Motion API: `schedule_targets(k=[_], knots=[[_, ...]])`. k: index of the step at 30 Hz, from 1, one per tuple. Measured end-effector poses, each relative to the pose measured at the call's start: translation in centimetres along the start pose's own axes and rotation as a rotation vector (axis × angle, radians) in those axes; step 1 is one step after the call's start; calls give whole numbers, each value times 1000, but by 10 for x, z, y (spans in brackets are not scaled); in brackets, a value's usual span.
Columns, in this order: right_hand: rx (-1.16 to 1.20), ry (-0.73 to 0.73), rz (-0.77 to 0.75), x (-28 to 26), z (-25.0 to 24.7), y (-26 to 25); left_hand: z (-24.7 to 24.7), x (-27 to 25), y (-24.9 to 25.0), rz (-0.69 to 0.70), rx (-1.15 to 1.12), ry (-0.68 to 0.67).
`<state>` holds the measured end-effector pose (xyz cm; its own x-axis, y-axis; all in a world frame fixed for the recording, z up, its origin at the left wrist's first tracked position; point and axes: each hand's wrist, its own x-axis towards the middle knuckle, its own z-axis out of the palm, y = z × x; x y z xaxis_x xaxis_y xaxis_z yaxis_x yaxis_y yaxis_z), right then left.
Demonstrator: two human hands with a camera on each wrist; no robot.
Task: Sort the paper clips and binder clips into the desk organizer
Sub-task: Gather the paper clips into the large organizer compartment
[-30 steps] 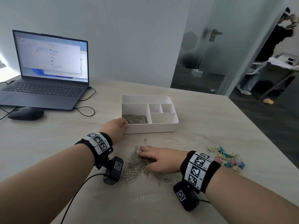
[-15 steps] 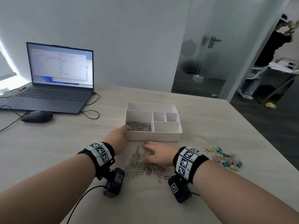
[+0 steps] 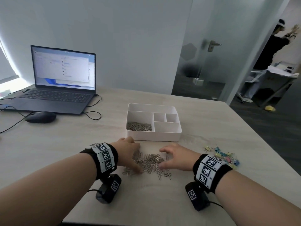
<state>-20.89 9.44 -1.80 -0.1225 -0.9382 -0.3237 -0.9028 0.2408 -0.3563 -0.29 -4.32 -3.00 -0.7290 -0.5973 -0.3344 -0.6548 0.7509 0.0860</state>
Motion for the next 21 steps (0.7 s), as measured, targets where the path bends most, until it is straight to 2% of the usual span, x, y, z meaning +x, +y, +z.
schedule_targets(k=[2,5,11,16,21], knots=[[-75,-70,51,-2,1,3,-3,-1,0,-11,44,-72],[-140,-83,64,1,7,1,-8,-2,2,-7,27,-129],[-99,-16,36,18,12,-19,-8,2,9,3,-124,-9],[-89,36,-14,29,15,-34,-8,3,22,64,-132,43],[-60,67,-61,35,18,-39,-4,11,25,29,-186,91]])
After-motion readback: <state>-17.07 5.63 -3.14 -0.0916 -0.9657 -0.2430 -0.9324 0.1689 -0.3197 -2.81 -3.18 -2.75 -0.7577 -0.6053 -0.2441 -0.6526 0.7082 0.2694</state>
